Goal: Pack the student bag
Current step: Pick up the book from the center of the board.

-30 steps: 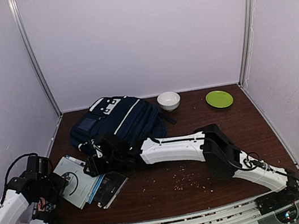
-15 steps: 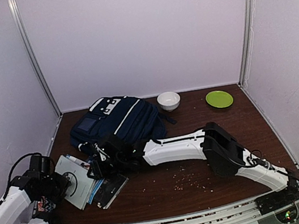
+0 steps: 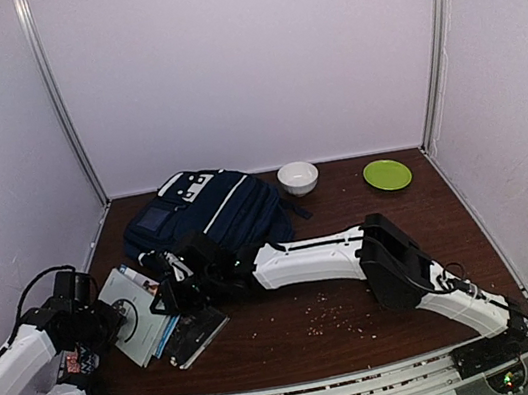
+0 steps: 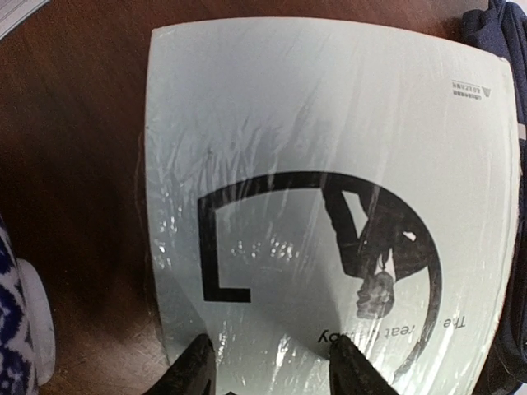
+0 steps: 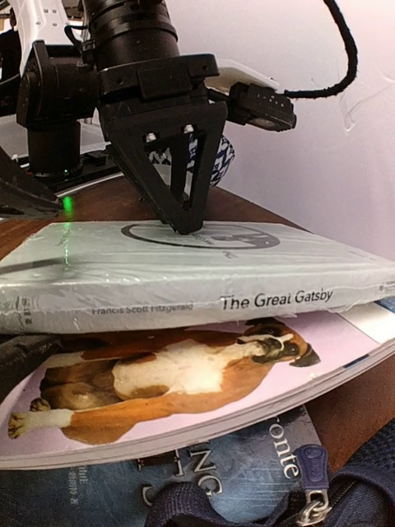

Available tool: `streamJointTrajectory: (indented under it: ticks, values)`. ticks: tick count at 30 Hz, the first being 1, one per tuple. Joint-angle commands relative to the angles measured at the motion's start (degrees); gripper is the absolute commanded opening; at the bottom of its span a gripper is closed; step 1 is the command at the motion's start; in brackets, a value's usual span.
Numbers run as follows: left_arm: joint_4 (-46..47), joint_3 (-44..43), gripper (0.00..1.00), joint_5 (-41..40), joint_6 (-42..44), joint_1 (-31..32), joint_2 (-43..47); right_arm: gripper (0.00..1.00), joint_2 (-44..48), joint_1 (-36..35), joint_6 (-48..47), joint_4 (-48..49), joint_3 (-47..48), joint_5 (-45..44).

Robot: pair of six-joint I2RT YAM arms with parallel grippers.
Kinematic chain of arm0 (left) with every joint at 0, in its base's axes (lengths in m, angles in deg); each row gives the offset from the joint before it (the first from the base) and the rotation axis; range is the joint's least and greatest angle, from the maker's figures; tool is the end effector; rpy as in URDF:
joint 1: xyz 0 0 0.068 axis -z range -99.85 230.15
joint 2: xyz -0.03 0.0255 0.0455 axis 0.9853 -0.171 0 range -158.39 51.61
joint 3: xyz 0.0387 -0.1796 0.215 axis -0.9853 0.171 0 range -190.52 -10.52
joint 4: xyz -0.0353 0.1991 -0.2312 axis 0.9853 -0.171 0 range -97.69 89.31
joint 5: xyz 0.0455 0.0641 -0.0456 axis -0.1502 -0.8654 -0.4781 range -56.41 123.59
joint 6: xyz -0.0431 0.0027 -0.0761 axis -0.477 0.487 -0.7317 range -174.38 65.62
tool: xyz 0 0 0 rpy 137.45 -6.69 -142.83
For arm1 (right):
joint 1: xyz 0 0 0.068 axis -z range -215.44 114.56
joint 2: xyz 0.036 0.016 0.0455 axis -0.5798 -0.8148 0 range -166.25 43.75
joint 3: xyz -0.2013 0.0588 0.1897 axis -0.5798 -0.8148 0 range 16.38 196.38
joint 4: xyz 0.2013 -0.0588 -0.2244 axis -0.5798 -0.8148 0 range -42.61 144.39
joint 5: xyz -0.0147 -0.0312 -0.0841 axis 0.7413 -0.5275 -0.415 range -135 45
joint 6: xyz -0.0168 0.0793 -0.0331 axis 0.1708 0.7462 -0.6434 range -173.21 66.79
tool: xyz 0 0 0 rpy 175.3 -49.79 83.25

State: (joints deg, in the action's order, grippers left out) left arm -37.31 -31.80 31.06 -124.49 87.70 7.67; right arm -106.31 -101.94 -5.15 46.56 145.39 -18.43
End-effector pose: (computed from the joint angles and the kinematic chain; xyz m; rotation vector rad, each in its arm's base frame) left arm 0.1924 -0.0220 0.1160 -1.3986 2.2706 -0.4134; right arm 0.2387 0.6361 0.1317 -0.7374 2.3886 1.5459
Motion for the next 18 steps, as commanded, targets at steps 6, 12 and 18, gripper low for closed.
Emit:
streamJointTrajectory:
  ticks: [6, 12, 18]
  values:
    - [5.87, 2.55, 0.8, 4.57, 0.72, 0.53, -1.96, 0.34, -4.28, -0.43, 6.13, 3.3, 5.58, 3.93]
    - [5.44, 2.42, 0.79, 5.19, 1.47, 0.83, -0.98, 0.01, -4.15, -0.25, 7.84, 5.76, 5.57, 3.68]
    - [-1.79, -6.55, 0.82, 4.46, 5.2, 1.3, 2.91, 0.0, 6.17, 0.86, 9.17, 14.03, -4.88, 4.04]
